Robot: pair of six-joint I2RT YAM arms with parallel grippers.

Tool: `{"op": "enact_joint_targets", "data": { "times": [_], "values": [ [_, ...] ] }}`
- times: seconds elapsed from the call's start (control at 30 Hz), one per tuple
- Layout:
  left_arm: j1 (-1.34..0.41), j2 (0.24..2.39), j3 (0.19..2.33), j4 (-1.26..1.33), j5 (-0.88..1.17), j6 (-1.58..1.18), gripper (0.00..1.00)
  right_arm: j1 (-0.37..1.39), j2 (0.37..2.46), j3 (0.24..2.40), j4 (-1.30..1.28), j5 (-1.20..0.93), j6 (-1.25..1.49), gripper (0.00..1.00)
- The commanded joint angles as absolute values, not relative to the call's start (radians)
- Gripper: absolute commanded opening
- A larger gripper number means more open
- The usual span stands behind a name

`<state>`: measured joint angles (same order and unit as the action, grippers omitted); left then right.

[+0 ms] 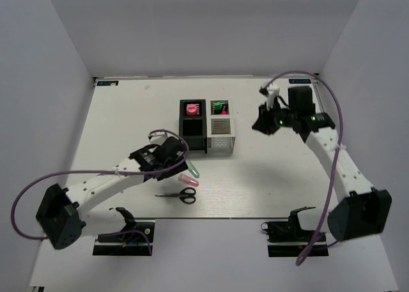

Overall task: Sort the stationery into containers
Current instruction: Pick up the stationery from the center of the board.

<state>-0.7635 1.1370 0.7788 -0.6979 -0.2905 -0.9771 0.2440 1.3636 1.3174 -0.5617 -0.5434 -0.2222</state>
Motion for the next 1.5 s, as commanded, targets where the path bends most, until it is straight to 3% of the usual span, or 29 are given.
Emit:
{"op": "enact_joint_targets", "data": {
  "times": [0.0, 0.17, 0.23, 0.97, 1.47],
  "values": [
    [-0.845, 1.227, 0.932, -0.935, -0.582, -1.378, 0.77, 0.238, 1.212, 1.060, -0.594, -0.488, -0.278, 0.16],
    [-0.885, 1.402, 0.986, -0.993, -0.565, -1.592, 0.56, 0.226, 1.065, 0.960, -0.531, -0.475, -0.223, 0.16],
    [-0.890, 1.422, 0.965, -0.944, -0.563, -1.652, 0.55, 0.218, 1.055, 0.942, -0.505, -0.471, -0.206, 0.16],
    [-0.888, 1.601, 0.913, -0.772, -0.495, -1.792, 0.52, 0.124, 1.032, 0.824, -0.403, -0.499, -0.140, 0.16],
    [-0.919, 1.729, 0.976, -0.937, -0.416, -1.799, 0.54, 0.063, 1.011, 0.818, -0.402, -0.544, -0.121, 0.15]
  ]
}}
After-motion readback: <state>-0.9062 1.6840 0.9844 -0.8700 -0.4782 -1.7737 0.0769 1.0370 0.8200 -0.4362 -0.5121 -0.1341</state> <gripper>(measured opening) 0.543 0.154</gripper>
